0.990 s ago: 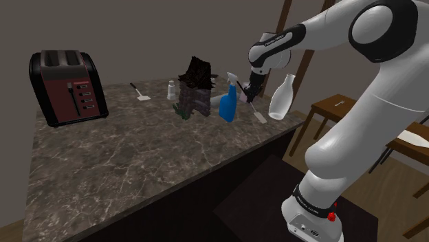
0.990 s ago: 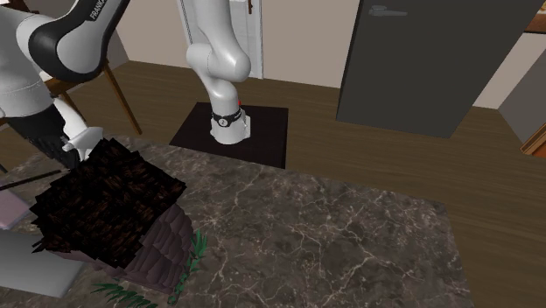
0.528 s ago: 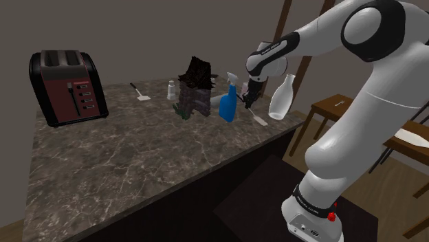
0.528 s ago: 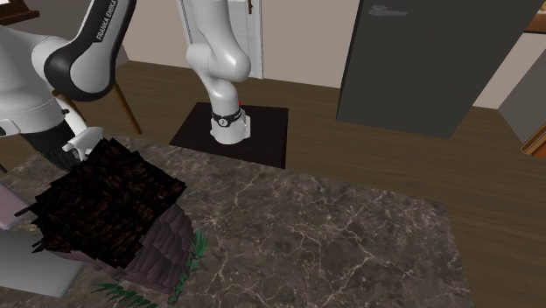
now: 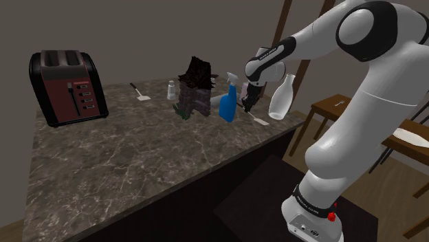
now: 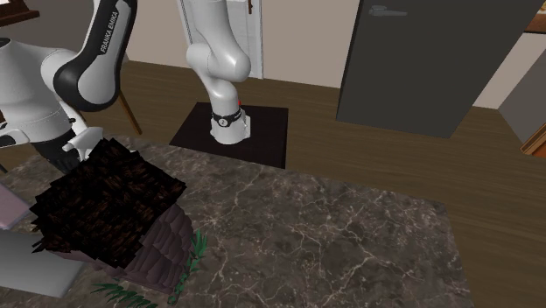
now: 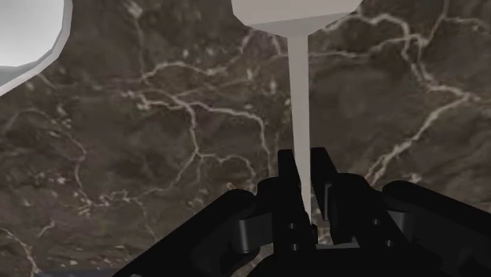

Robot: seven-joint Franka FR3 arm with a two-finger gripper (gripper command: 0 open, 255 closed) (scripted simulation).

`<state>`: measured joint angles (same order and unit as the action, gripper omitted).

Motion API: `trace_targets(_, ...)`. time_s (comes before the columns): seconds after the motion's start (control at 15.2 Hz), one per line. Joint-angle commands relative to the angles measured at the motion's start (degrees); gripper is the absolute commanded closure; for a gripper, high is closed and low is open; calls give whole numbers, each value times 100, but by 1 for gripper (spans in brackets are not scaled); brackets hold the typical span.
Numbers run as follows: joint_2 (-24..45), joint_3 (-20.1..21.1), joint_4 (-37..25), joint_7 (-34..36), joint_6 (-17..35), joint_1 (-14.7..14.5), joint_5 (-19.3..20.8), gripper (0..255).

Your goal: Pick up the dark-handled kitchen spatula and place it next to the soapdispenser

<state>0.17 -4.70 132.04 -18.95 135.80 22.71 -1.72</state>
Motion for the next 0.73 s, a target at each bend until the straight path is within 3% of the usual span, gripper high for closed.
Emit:
trace_targets(0.0, 2, 0, 1, 0, 3, 0, 0, 255)
trace_targets(0.13, 1, 0, 0, 0, 2, 0, 0, 255)
trace_targets(0.2, 1, 0, 0, 0, 2, 0, 0, 0)
trace_targets(0.53, 1, 0, 0, 0, 2, 0, 0, 0)
trace_targets(0.66, -251, -3, -127, 27, -377, 3, 38, 0)
